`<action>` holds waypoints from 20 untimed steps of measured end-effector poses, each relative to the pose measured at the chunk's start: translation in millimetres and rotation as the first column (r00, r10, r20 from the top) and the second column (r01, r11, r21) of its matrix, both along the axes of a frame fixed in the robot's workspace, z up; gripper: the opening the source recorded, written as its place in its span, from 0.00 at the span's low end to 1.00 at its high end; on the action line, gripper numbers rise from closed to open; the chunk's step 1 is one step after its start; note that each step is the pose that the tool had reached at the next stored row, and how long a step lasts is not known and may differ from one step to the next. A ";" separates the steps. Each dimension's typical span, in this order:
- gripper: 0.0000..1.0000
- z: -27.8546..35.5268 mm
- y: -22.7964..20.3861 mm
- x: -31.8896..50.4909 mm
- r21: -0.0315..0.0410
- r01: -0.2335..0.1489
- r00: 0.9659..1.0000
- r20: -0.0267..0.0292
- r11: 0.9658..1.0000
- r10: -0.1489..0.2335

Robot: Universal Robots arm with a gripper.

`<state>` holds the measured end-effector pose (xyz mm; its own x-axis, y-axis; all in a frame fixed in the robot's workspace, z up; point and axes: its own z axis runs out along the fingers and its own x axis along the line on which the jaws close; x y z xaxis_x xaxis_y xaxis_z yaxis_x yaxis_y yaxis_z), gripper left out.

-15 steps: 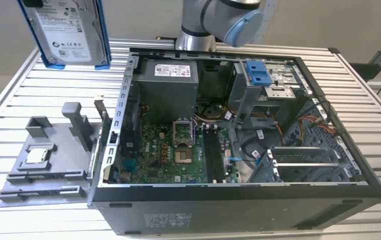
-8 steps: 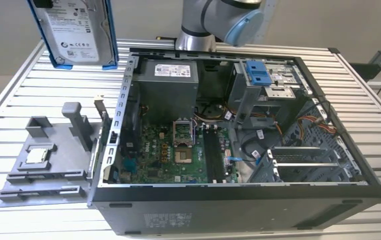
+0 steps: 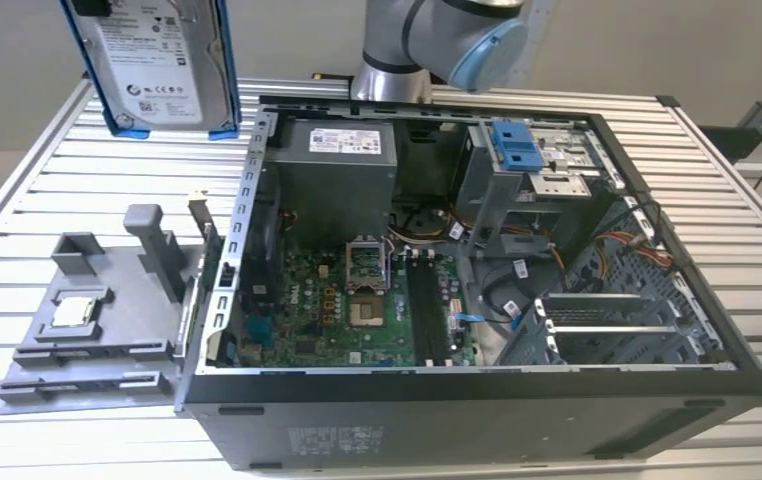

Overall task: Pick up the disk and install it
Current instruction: 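Pick up the disk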

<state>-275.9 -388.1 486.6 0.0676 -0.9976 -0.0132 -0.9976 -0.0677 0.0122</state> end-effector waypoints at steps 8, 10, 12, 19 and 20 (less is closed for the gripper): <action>0.00 -0.1 0.0 10.1 0.000 0.000 1.000 0.000 1.000 0.000; 0.00 -0.1 0.0 14.6 0.000 0.000 1.000 0.000 1.000 0.000; 0.00 -0.1 0.0 19.5 0.000 0.000 1.000 0.000 1.000 0.000; 0.00 -0.2 0.0 34.1 0.000 0.000 1.000 0.000 1.000 0.000; 0.00 -0.2 0.0 35.6 0.000 0.000 1.000 0.000 1.000 0.000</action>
